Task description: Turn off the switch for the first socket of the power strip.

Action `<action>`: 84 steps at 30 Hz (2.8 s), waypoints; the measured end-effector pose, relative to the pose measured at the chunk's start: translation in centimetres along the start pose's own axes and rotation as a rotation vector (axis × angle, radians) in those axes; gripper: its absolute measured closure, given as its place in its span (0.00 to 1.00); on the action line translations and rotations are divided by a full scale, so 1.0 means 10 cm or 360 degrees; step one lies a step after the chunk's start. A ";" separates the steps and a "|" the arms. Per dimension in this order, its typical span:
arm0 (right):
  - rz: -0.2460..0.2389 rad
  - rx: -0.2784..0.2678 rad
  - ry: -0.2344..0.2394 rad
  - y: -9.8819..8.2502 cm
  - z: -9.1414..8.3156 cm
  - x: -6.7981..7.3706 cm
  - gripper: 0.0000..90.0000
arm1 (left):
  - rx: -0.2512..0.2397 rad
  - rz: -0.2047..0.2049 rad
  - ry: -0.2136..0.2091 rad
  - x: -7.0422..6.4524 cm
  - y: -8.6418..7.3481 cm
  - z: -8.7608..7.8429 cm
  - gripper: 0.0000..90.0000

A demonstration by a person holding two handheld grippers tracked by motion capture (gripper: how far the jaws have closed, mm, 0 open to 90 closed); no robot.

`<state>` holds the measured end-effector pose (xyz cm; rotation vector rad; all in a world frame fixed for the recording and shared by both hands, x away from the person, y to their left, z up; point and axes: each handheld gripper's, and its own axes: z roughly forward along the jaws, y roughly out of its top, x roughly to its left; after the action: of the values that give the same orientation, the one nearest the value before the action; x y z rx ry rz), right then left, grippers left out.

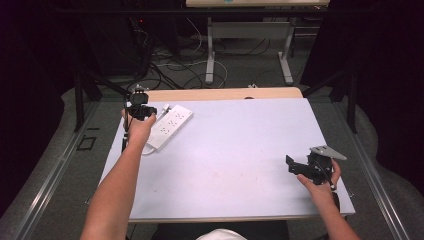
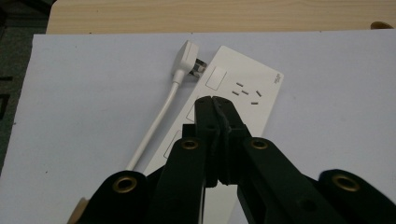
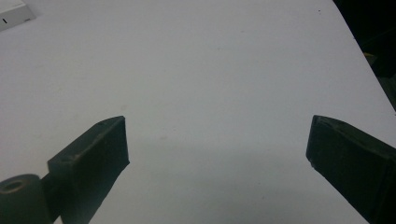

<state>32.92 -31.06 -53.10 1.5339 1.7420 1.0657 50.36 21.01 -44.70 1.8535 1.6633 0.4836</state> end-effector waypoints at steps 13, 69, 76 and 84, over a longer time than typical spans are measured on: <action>0.0008 -0.0012 0.0004 -0.01 0.02 0.01 0.07 | 0.0068 -0.0064 0.0047 0.13 0.04 0.17 1.00; 0.0046 -0.0008 0.0017 -0.01 0.02 0.00 0.08 | 0.0188 -0.0164 0.0056 0.15 0.02 0.52 1.00; 0.0046 0.0000 0.0013 -0.01 0.01 -0.02 0.08 | 0.0198 -0.0170 0.0053 0.14 0.01 0.58 1.00; 0.0045 -0.0013 0.0017 -0.01 0.01 -0.02 0.08 | 0.0209 -0.0172 0.0053 0.11 -0.01 0.63 1.00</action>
<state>32.99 -31.20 -53.22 1.5548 1.7257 1.0960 54.44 20.87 -49.65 1.8444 1.8456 0.3696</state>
